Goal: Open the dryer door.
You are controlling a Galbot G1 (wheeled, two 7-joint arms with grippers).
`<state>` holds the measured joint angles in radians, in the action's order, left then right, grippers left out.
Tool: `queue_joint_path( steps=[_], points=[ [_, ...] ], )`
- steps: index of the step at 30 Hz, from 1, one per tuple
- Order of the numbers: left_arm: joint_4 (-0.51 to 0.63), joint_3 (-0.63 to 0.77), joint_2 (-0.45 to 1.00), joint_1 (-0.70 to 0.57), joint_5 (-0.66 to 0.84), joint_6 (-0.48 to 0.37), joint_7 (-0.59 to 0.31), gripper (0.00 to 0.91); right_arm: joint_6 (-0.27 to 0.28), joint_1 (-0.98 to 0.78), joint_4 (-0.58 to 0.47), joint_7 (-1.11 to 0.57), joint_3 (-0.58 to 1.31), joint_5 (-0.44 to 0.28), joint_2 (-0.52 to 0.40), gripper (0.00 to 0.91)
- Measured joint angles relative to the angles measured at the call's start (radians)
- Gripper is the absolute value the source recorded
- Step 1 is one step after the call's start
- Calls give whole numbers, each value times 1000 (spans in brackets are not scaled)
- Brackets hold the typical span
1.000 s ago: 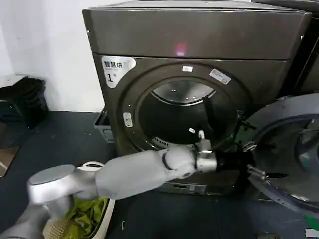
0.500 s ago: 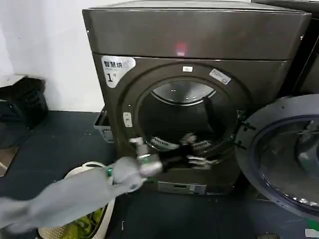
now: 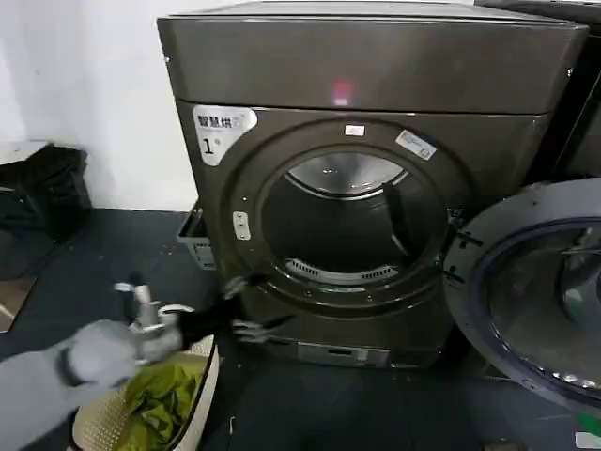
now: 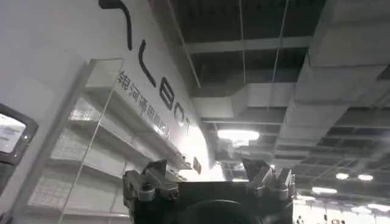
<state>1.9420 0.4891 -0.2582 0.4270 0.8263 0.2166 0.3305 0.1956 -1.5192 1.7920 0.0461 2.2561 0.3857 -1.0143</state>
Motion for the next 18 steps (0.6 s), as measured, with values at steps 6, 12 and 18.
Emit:
queue_joint_path(
  steps=[6, 12, 18],
  points=[
    [-105, -15, 134, 61, -148, 24, 93, 907, 4, 32, 18, 0, -42, -3, -7, 907],
    [-191, -32, 236, 94, -355, 35, 198, 907, 4, 52, 22, 0, -74, -9, -8, 907],
    [-280, -43, 274, 93, -587, 102, 280, 907, 4, 59, 12, 0, -79, -13, -6, 907]
  ],
)
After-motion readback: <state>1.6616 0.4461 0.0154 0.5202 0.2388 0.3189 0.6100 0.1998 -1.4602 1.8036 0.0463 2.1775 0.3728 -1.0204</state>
